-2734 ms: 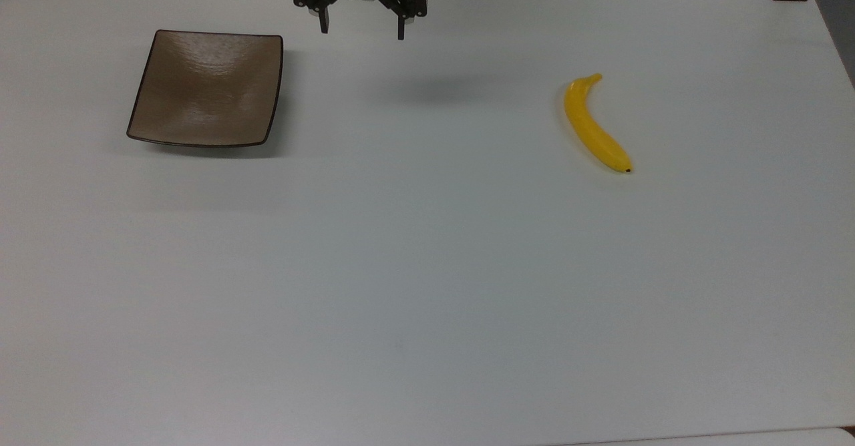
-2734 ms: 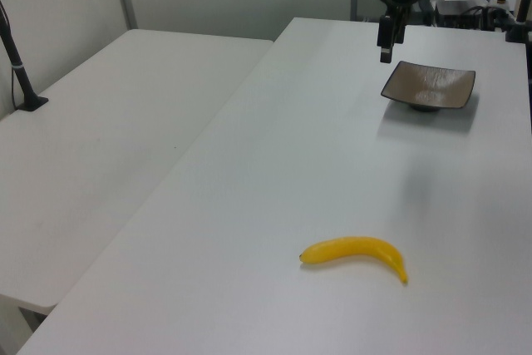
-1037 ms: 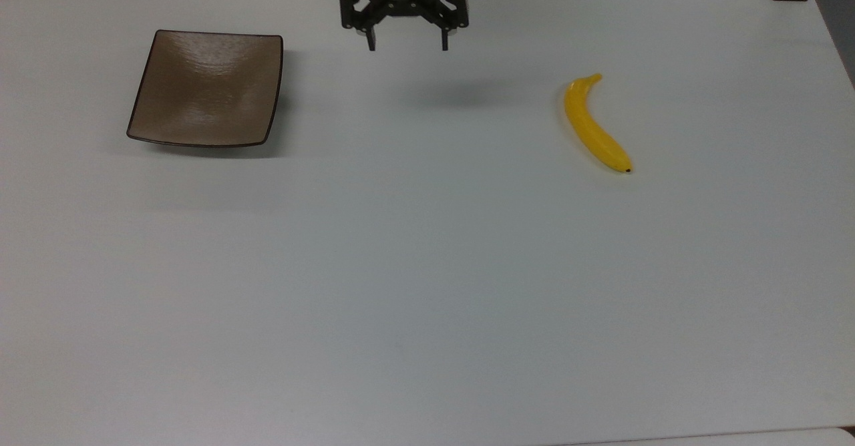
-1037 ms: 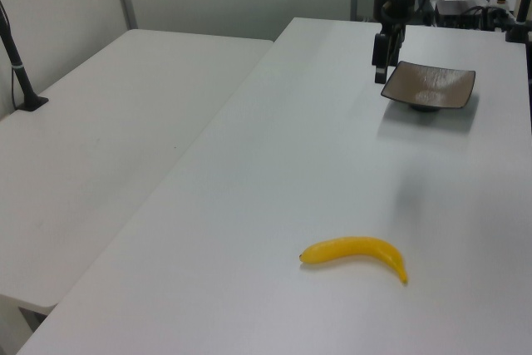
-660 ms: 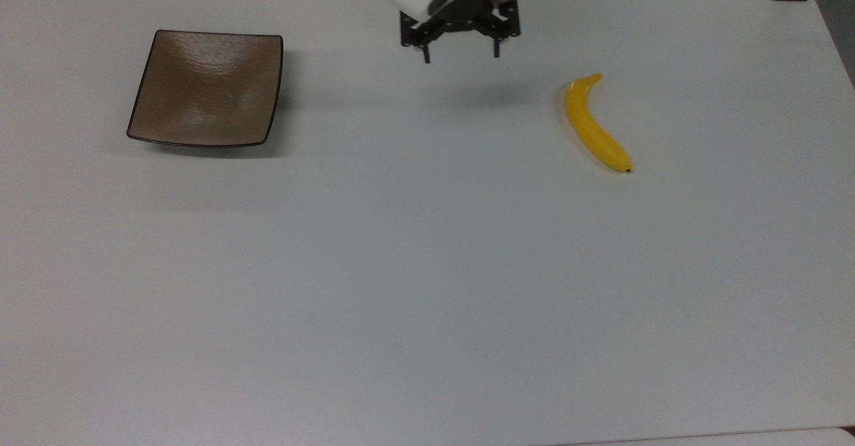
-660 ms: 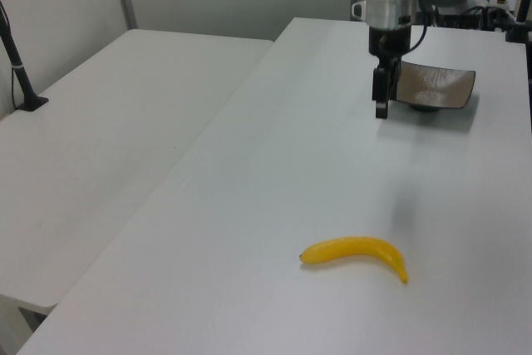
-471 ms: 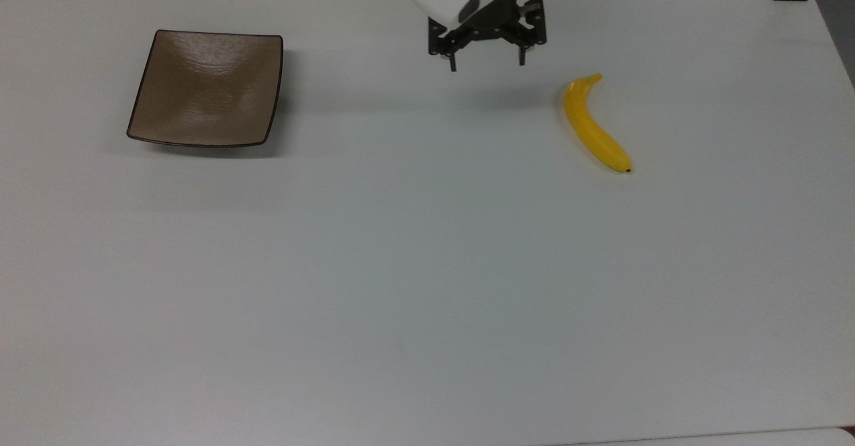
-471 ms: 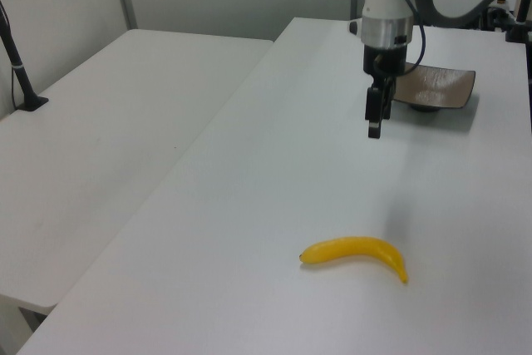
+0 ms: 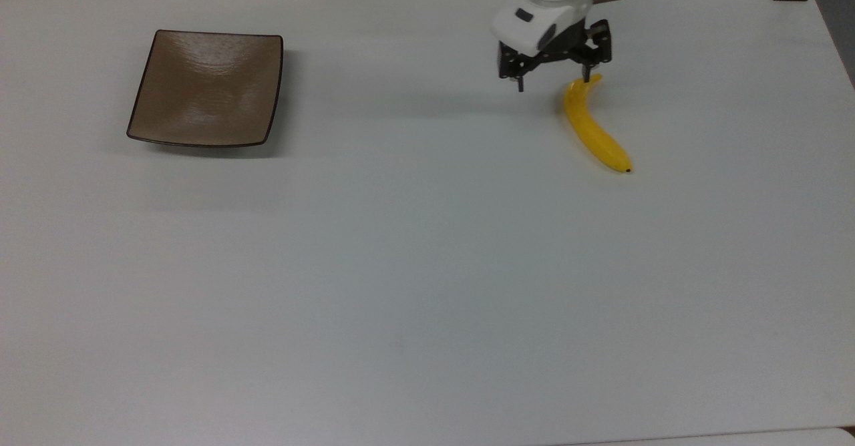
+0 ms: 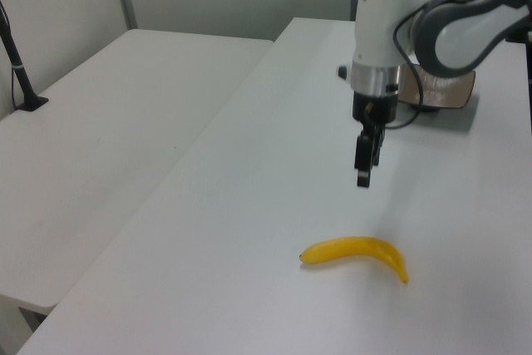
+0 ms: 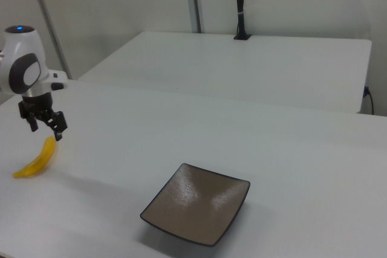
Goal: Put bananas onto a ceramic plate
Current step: 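Move the open gripper over the stem end of the yellow banana, then lower the gripper and close it on the banana's stem end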
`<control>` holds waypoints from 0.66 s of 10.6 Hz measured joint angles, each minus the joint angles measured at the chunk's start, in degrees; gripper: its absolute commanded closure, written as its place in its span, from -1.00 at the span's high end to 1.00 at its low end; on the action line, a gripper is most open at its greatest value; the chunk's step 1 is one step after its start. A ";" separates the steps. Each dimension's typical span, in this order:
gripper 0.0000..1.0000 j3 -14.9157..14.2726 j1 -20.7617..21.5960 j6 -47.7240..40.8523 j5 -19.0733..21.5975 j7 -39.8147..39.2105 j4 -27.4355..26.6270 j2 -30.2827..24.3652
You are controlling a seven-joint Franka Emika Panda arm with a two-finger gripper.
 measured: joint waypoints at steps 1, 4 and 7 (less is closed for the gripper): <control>1.00 0.77 1.07 1.31 0.00 0.84 -0.01 1.30; 1.00 1.88 2.02 2.89 0.00 1.93 -0.04 4.76; 0.90 2.10 3.70 5.00 0.00 1.93 -0.03 8.27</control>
